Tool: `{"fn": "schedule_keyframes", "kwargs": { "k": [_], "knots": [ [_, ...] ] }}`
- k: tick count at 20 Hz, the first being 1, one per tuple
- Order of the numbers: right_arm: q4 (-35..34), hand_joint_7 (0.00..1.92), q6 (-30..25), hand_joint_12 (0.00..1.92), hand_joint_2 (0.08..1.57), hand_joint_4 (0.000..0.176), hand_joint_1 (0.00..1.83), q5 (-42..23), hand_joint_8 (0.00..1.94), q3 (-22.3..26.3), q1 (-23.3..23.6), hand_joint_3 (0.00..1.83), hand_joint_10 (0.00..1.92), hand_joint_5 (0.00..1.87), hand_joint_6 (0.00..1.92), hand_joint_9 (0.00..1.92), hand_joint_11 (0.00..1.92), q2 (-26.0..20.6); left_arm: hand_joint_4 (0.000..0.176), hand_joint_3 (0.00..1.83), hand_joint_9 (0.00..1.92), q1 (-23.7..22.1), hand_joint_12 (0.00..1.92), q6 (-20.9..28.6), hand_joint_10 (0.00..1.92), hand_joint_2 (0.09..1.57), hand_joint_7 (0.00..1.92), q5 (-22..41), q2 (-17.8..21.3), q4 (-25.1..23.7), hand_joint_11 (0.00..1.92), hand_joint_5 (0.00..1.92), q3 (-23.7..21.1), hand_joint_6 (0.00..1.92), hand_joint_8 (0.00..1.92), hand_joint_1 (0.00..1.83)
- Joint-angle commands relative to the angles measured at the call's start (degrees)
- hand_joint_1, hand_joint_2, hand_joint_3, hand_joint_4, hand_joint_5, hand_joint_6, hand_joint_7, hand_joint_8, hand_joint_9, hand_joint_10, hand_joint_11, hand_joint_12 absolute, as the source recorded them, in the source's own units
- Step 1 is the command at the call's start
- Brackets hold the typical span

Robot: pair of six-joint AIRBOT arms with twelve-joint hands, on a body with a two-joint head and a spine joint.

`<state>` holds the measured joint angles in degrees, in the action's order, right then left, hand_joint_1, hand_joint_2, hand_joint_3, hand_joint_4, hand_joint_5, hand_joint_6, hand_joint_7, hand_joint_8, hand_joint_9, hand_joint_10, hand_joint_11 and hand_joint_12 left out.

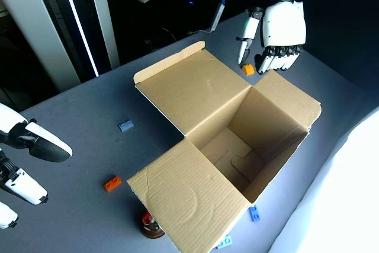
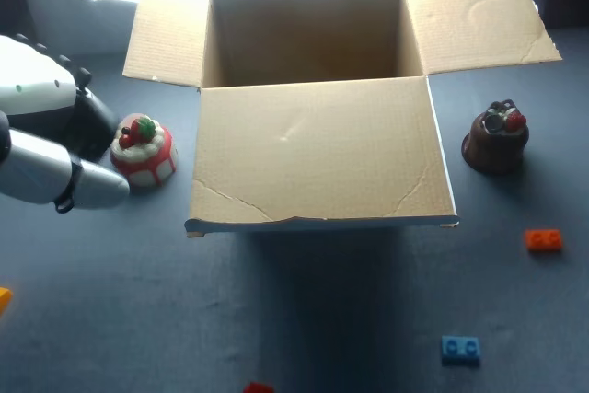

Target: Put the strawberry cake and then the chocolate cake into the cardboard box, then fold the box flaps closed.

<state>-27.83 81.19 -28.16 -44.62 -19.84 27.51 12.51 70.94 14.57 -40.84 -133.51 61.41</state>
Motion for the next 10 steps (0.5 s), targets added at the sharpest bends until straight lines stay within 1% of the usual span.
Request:
{"fn": "schedule_keyframes", "kwargs": {
  "k": [1, 3, 5, 8, 9, 10],
  "knots": [
    [0.1, 0.16, 0.5, 0.65, 1.2, 0.0, 0.05, -6.7, 0.0, -0.2, 0.5, 0.01, 0.05, 0.16, 0.02, 0.12, 0.0, -0.6, 0.009, 0.01, 0.25, -0.3, 0.76, 0.1, 0.02, 1.2, 0.25, -4.3, 0.5, 0.3, 0.0, 0.18, 0.3, 0.01, 0.0, 0.16],
    [0.1, 0.15, 1.1, 0.65, 1.2, 0.0, 0.06, -6.4, 0.0, -0.2, 0.5, 0.0, 0.03, 0.15, 0.0, 0.12, 0.0, -0.5, 0.003, 0.0, 0.26, 0.2, 0.75, 0.1, 0.01, 1.18, 0.26, -4.9, 0.5, 0.3, 0.0, 0.18, 0.5, 0.0, 0.0, 0.22],
    [0.1, 0.13, 1.2, 0.6, 1.19, 0.0, 0.06, -6.3, 0.0, -0.2, 0.5, 0.0, 0.01, 0.13, 0.0, 0.11, 0.0, -0.5, 0.007, 0.0, 0.26, 0.9, 0.73, 0.1, 0.01, 1.16, 0.26, -4.9, 0.5, 0.3, 0.0, 0.18, 1.0, 0.0, 0.0, 0.27],
    [-2.2, 0.19, 2.8, 0.72, 1.16, 0.0, 0.12, -6.3, 0.01, -0.2, 0.5, 0.0, 0.02, 0.18, 0.01, 0.2, 0.0, -0.5, 0.009, 0.0, 0.24, 1.6, 0.71, 0.1, 0.0, 1.14, 0.23, -5.5, 0.5, 0.3, 0.0, 0.16, 1.7, 0.0, 0.0, 0.31],
    [-2.6, 0.17, 2.9, 0.67, 1.15, 0.0, 0.1, -6.4, 0.0, -0.2, 0.5, 0.0, 0.02, 0.16, 0.01, 0.19, 0.0, -0.5, 0.009, 0.0, 0.23, 1.6, 0.68, 0.1, 0.0, 1.13, 0.22, -6.8, 0.5, 0.3, 0.0, 0.15, 1.6, 0.0, 0.0, 0.32],
    [-2.7, 0.17, 2.9, 0.63, 1.13, 0.0, 0.1, -6.4, 0.0, -0.2, 0.5, 0.0, 0.01, 0.16, 0.0, 0.19, 0.0, -0.4, 0.013, 0.0, 0.21, 1.6, 0.63, 0.1, 0.0, 1.11, 0.21, -8.5, 0.4, 0.7, 0.0, 0.14, 1.4, 0.0, 0.0, 0.35]
  ]
}}
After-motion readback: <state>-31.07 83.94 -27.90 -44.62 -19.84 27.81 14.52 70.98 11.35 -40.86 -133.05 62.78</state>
